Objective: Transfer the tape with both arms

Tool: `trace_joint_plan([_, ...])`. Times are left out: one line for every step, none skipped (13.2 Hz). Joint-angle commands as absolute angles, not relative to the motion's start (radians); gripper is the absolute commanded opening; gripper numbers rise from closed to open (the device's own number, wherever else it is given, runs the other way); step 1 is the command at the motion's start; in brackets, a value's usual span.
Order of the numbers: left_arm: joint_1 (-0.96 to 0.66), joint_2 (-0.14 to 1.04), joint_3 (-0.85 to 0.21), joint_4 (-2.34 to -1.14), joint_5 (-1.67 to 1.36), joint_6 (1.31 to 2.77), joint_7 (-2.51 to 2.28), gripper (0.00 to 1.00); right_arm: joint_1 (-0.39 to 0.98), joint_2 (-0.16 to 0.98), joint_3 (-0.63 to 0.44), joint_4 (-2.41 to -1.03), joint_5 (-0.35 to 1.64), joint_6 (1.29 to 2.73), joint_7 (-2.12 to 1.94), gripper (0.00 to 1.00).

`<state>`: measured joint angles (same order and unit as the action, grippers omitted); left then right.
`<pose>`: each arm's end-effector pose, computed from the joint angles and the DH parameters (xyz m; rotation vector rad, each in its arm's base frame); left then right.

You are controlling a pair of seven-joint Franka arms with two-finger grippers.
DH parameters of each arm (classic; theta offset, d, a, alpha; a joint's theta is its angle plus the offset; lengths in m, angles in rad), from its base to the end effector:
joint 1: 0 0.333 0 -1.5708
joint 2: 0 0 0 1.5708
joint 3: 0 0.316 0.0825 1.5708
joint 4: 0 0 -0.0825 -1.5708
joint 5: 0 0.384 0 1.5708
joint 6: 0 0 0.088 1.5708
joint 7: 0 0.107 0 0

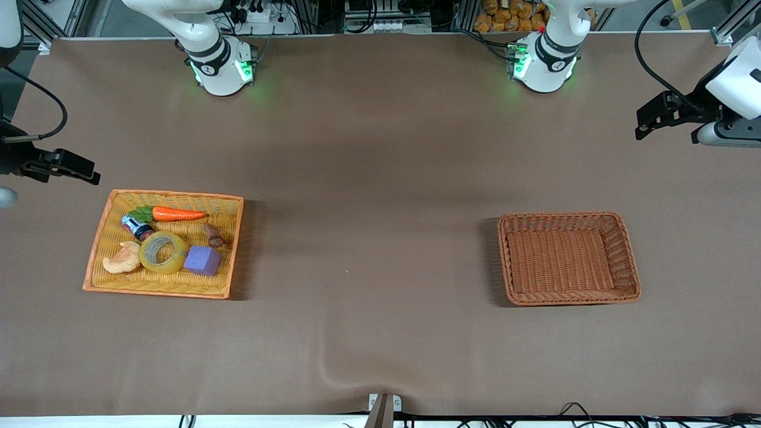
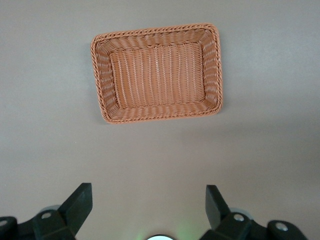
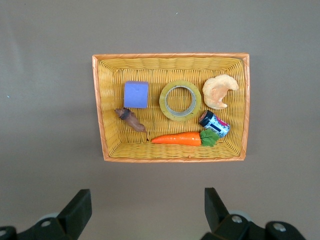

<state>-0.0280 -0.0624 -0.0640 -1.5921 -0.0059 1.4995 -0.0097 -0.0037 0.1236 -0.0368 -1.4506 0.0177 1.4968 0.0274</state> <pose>0.5253 -0.0503 0.6421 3.1382 -0.1294 -0.0477 0.5842 -0.0203 0.6042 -3.1238 0.1050 0.1208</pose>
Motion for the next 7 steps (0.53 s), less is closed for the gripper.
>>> trace_joint_plan([-0.031, -0.072, -0.069, -1.603, 0.015, 1.513, -0.017, 1.0, 0.003, 0.109, -0.04, -1.463, 0.026, 1.5, 0.041, 1.0])
trace_joint_plan([-0.031, -0.069, -0.069, -1.603, 0.012, 1.509, -0.031, 1.0, 0.005, 0.109, -0.04, -1.462, 0.026, 1.5, 0.041, 1.0])
trace_joint_plan([-0.031, -0.069, -0.071, -1.603, 0.012, 1.506, -0.031, 1.0, 0.005, 0.109, -0.04, -1.462, 0.026, 1.499, 0.041, 1.0])
trace_joint_plan([-0.031, -0.069, -0.071, -1.603, 0.012, 1.505, -0.032, 1.0, 0.003, 0.109, -0.04, -1.462, 0.026, 1.497, 0.041, 1.0])
trace_joint_plan([-0.031, -0.069, -0.071, -1.603, 0.009, 1.505, -0.032, 1.0, 0.003, 0.109, -0.04, -1.462, 0.026, 1.497, 0.041, 1.0])
trace_joint_plan([-0.029, -0.069, -0.071, -1.603, 0.008, 1.505, -0.031, 1.0, 0.003, 0.109, -0.04, -1.46, 0.023, 1.497, 0.041, 1.0])
trace_joint_plan([-0.029, -0.069, -0.071, -1.603, 0.008, 1.505, -0.032, 1.0, 0.003, 0.11, -0.04, -1.456, 0.017, 1.499, 0.04, 1.0])
